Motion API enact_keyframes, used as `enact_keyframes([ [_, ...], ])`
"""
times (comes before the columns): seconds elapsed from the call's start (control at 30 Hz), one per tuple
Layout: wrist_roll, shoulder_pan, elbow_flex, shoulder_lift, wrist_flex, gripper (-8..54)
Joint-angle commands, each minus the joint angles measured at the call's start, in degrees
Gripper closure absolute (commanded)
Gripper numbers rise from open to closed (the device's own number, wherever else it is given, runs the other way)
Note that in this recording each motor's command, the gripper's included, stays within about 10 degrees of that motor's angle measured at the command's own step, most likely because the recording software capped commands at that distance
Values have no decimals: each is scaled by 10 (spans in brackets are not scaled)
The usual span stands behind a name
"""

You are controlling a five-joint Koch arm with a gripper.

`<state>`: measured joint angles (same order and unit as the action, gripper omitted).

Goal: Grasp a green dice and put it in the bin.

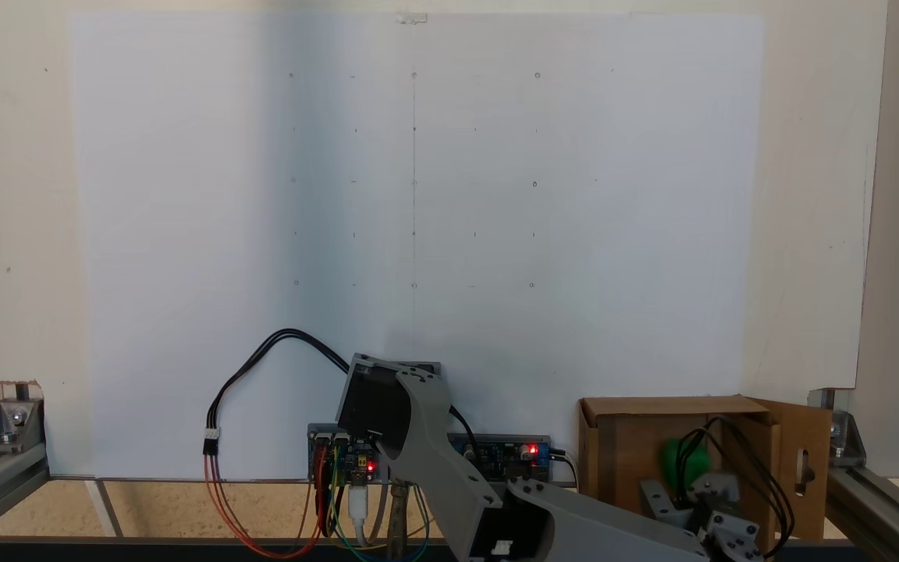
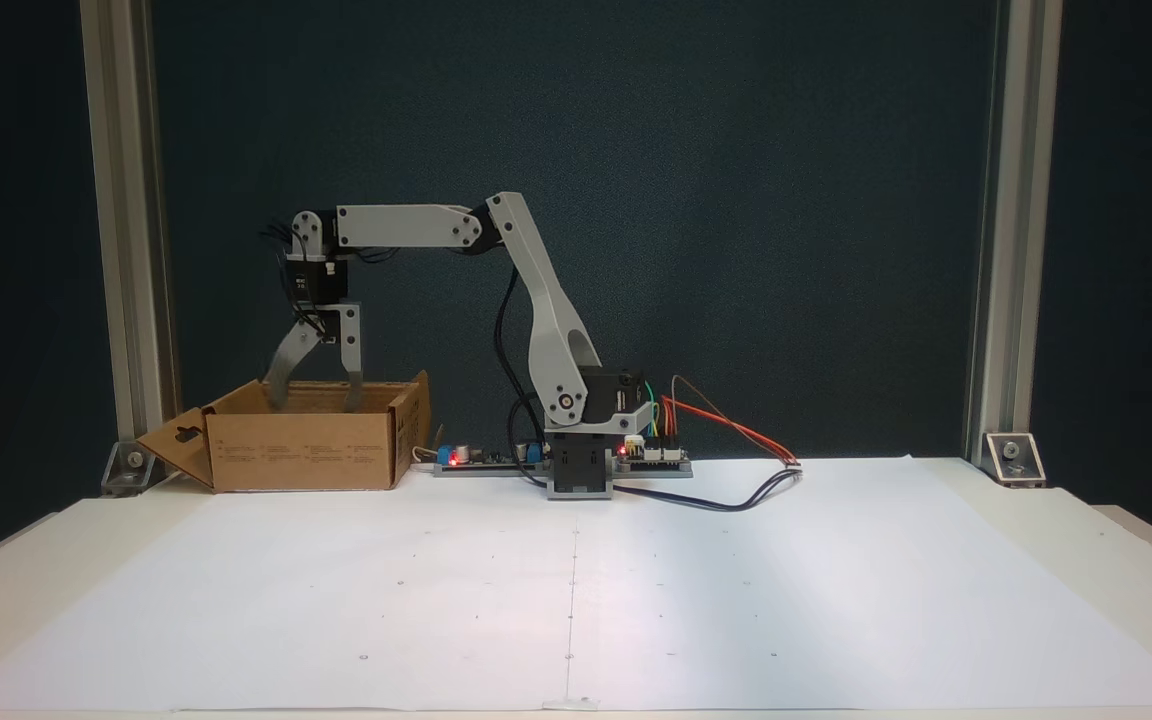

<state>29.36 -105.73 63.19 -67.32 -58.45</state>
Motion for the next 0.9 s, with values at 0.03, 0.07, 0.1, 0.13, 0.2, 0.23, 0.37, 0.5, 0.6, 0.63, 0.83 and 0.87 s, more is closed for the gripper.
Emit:
enact_keyframes([
  [0.03,-70,29,-15,-86,1,8],
  [0.07,-109,50,-15,-123,3,7],
  [0.1,-131,67,-15,-148,3,7],
  [0.13,-152,86,-16,-172,3,7],
  [0.2,-199,139,-16,-220,3,7],
  [0.23,-224,174,-15,-241,3,7],
  [0.37,-316,336,-14,-276,-3,6],
  [0.5,-369,502,4,-296,-8,6],
  [0.6,-396,626,30,-317,4,6],
  [0.63,-396,668,44,-325,12,6],
  [0.83,-396,915,178,-381,112,8],
  [0.87,-396,955,204,-396,134,9],
])
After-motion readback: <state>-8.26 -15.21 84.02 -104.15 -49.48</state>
